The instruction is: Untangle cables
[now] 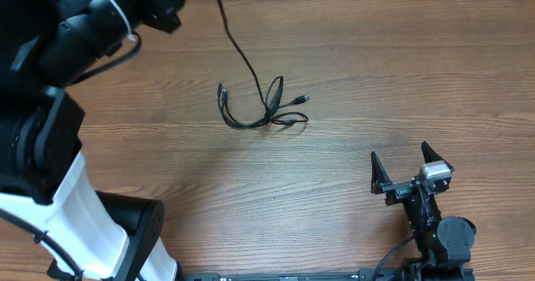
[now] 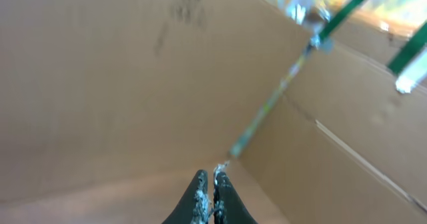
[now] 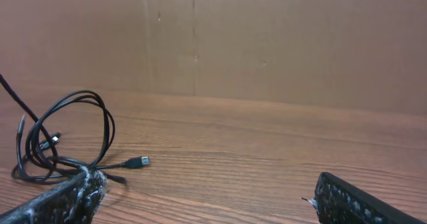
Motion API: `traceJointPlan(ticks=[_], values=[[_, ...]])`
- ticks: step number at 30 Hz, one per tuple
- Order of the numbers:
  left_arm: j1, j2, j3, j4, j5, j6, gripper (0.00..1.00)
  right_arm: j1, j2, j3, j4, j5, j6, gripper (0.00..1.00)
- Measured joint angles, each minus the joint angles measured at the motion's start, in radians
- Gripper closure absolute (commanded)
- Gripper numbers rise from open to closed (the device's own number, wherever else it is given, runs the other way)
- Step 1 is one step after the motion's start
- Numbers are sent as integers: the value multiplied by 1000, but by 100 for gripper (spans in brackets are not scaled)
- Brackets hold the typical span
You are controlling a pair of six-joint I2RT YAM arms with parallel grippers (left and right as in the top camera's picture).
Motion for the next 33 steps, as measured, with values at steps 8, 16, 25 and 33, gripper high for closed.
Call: traceJointPlan(ticks=[8,16,25,33], values=[[0,-32,0,220,-68,-74,96,0,0,0,0,0,0,0],[0,-60,0,393,-217,-201,96,0,0,0,0,0,0,0],[0,-99,3,94,-616,-203,96,0,0,0,0,0,0,0],[0,-63,-11,-393,-943,-251,96,0,0,0,1,0,0,0]])
